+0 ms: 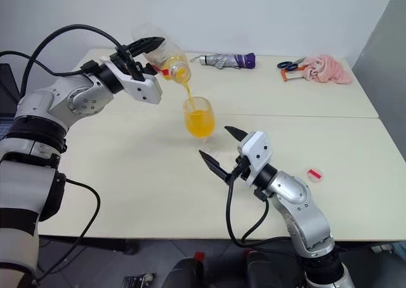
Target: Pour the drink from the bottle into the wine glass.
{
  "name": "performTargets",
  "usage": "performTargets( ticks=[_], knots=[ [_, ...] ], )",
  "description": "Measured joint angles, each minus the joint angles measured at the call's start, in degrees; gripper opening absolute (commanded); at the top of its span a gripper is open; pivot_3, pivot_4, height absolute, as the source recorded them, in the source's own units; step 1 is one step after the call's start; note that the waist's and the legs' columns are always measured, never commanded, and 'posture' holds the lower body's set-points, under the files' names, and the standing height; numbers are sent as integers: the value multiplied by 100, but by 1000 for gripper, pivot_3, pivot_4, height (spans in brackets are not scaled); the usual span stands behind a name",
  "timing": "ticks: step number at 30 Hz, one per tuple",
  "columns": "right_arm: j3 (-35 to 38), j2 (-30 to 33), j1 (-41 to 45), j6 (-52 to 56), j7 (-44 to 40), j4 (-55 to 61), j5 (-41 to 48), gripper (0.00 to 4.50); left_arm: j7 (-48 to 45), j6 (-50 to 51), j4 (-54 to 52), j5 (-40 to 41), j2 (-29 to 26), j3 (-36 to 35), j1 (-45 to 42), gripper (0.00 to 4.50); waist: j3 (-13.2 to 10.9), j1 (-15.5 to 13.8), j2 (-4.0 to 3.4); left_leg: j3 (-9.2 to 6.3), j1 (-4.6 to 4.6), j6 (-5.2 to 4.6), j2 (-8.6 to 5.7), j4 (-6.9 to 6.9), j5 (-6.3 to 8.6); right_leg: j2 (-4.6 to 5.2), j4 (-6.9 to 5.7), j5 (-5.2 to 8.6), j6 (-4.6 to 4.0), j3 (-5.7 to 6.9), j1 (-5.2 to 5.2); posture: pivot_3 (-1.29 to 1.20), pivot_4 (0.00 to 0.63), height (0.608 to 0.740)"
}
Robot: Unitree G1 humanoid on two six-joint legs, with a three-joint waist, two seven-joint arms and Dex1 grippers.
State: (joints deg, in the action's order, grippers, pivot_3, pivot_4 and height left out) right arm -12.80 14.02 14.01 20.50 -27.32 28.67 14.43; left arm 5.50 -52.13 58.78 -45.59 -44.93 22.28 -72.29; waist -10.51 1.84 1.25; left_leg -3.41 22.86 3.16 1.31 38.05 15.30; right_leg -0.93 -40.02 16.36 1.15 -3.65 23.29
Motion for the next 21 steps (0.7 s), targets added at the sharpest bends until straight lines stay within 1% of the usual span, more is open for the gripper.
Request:
performTargets(
  ticks=[5,13,18,20,21],
  knots=[
    [-33,-14,-3,0,12,0,-20,4500,-239,-10,4,279,139,-8,4,1709,0,0,0,0,0,0,0,1,0,0,0,0,0,0,0,0,150,740],
    [-34,-28,-3,0,15,-1,-37,4500,-1029,64,-3,1179,381,-261,326,1709,0,3,0,0,0,0,1,3,0,0,-3,0,0,1,0,0,150,740],
    [-36,-52,5,-1,11,-8,-37,4500,-2372,646,-212,2696,799,-931,671,1709,0,5,0,0,0,0,0,6,0,1,-7,0,-1,-1,0,0,150,740],
    [-37,-59,14,-1,9,-15,-36,4500,-2659,853,-265,3005,889,-1043,749,1708,1,5,0,-1,0,0,0,7,-1,0,-8,-1,-1,0,0,0,150,740],
    [-35,-10,43,0,-70,-27,-13,4500,-3124,1399,-642,3606,995,-1366,965,1708,1,19,-1,3,-3,0,4,6,0,1,-13,-1,-1,-6,0,0,150,740]
  ],
)
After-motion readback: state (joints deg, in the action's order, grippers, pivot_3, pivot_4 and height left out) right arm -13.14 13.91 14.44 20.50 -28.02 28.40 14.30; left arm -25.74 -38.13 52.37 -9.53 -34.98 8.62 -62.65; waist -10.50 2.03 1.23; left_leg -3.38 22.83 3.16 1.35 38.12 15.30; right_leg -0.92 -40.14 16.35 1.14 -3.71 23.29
